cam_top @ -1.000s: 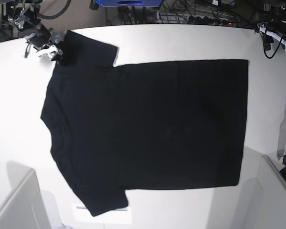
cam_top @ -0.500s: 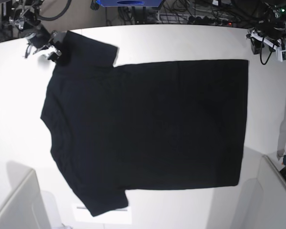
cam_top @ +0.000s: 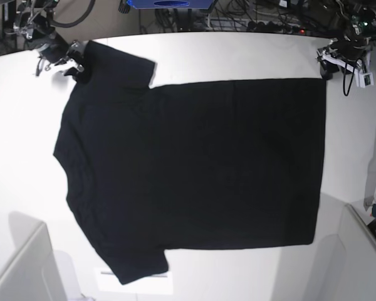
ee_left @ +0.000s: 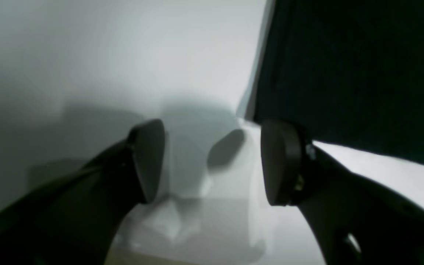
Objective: Fold the T-shirt properly
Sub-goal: 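Move both grippers to the shirt's shoulder corners and grasp them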
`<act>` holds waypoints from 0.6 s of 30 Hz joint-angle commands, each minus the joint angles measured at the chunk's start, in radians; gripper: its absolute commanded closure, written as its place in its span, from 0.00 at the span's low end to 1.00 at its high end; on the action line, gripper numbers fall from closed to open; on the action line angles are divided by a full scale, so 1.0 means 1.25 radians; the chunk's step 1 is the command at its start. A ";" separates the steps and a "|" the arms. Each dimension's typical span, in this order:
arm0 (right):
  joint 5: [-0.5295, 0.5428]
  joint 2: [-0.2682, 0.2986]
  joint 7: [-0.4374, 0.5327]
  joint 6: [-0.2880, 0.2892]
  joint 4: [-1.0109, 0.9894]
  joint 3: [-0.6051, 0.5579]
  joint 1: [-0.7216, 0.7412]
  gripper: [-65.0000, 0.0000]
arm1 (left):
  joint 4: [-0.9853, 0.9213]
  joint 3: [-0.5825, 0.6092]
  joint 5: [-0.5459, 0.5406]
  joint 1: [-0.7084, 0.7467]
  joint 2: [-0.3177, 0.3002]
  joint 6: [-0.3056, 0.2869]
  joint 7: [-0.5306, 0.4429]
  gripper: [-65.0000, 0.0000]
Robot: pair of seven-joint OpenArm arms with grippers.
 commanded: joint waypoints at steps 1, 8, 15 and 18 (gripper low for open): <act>-0.037 0.005 -0.030 -0.024 -0.002 -0.003 -0.008 1.00 | 0.005 -0.004 -0.009 -0.012 -0.009 -0.004 0.007 0.39; -0.037 0.005 -0.030 -0.024 -0.002 -0.003 -0.008 1.00 | -0.031 -0.003 -0.009 -0.055 -0.007 -0.004 0.031 0.39; -0.037 0.005 -0.030 -0.024 -0.002 -0.003 -0.008 1.00 | -0.032 0.062 -0.007 -0.057 0.004 -0.004 0.031 0.39; -0.037 0.006 -0.030 -0.024 -0.002 -0.003 -0.008 1.00 | -0.032 0.061 -0.004 -0.069 0.018 -0.004 0.031 0.40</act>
